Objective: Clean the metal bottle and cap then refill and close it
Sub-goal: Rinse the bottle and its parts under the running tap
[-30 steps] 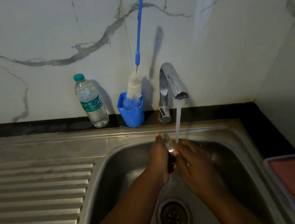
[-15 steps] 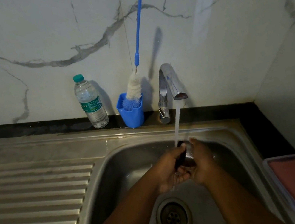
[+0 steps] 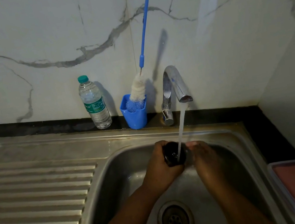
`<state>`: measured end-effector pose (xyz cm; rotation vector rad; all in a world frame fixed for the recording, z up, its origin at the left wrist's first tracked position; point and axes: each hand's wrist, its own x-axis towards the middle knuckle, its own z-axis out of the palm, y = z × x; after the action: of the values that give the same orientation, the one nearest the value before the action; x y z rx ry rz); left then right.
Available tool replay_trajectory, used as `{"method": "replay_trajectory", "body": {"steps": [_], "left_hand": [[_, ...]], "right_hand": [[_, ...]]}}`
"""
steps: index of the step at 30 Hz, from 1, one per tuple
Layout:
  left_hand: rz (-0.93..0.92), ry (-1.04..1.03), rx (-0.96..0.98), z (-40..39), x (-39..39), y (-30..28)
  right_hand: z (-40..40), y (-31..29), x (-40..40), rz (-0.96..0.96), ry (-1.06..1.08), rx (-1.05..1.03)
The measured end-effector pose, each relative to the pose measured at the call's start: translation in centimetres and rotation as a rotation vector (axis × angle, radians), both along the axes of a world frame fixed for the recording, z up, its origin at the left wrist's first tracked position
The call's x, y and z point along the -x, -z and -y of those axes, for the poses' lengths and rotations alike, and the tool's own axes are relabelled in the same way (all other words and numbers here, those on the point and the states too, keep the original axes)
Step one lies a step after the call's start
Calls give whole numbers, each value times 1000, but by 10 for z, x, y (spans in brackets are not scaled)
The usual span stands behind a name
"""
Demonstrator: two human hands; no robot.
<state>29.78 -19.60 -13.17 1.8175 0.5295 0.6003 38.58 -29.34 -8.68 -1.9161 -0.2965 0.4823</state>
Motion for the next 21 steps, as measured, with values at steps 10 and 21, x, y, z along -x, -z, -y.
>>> {"method": "replay_trajectory", "body": {"steps": [10, 21], "left_hand": [[74, 125, -144, 1, -3, -7], [-45, 241, -41, 6, -18, -1]], "right_hand": [[7, 19, 12, 88, -668, 117], [-3, -25, -7, 490, -634, 537]]}}
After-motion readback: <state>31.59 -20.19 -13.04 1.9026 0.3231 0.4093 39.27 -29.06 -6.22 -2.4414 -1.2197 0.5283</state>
